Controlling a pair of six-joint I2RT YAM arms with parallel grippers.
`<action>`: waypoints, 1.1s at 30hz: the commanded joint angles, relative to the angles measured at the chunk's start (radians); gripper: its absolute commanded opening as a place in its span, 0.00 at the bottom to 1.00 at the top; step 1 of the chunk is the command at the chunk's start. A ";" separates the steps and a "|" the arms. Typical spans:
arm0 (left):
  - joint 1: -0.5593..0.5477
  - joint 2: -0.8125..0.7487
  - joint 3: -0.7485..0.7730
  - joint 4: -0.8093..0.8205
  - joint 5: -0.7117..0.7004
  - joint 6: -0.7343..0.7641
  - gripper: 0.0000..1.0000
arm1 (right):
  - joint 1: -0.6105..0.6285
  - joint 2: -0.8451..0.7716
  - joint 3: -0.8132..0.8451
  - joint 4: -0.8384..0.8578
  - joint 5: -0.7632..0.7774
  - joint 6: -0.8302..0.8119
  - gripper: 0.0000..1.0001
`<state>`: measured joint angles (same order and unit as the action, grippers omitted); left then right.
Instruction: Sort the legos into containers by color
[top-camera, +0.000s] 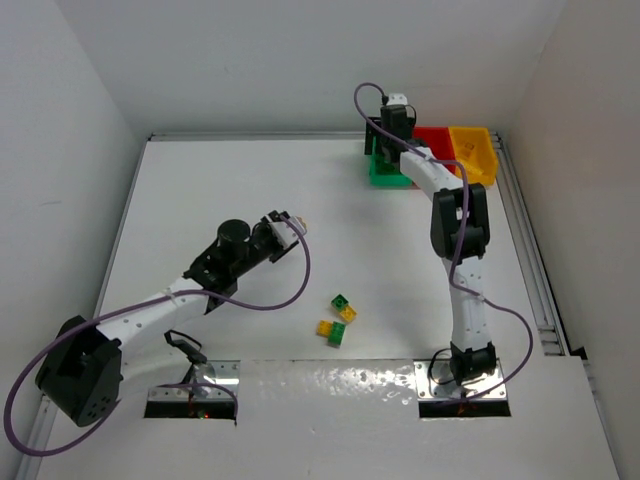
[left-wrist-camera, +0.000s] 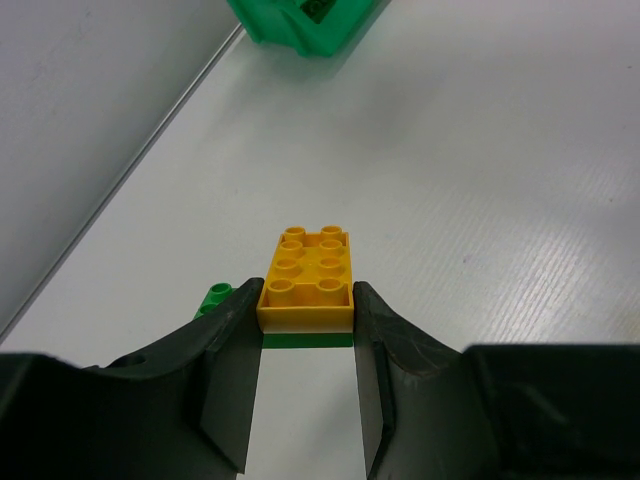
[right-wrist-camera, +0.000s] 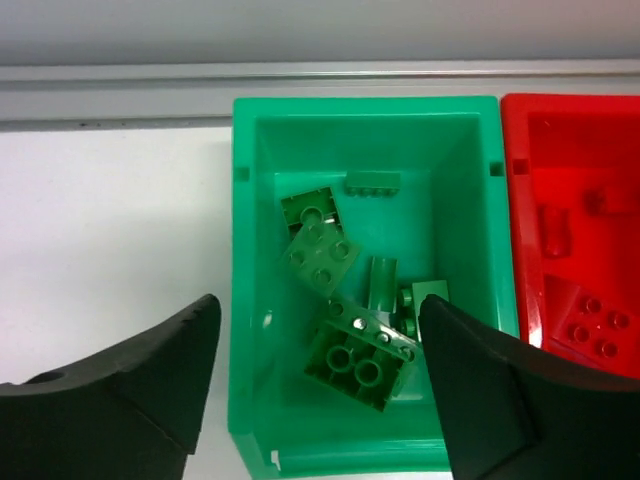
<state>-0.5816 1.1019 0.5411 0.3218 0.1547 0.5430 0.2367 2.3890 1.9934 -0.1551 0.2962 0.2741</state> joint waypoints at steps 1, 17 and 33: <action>0.008 0.006 0.019 0.074 0.028 0.005 0.00 | -0.007 -0.097 -0.027 0.057 -0.084 -0.076 0.81; 0.002 -0.043 0.108 -0.141 0.451 0.158 0.00 | 0.182 -0.985 -0.976 -0.044 -0.876 -0.777 0.78; -0.021 -0.027 0.189 -0.250 0.585 0.229 0.00 | 0.430 -1.120 -1.079 -0.002 -0.833 -0.794 0.77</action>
<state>-0.5907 1.0840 0.6910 0.0826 0.6926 0.7380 0.6544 1.2819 0.9146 -0.2161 -0.5503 -0.4984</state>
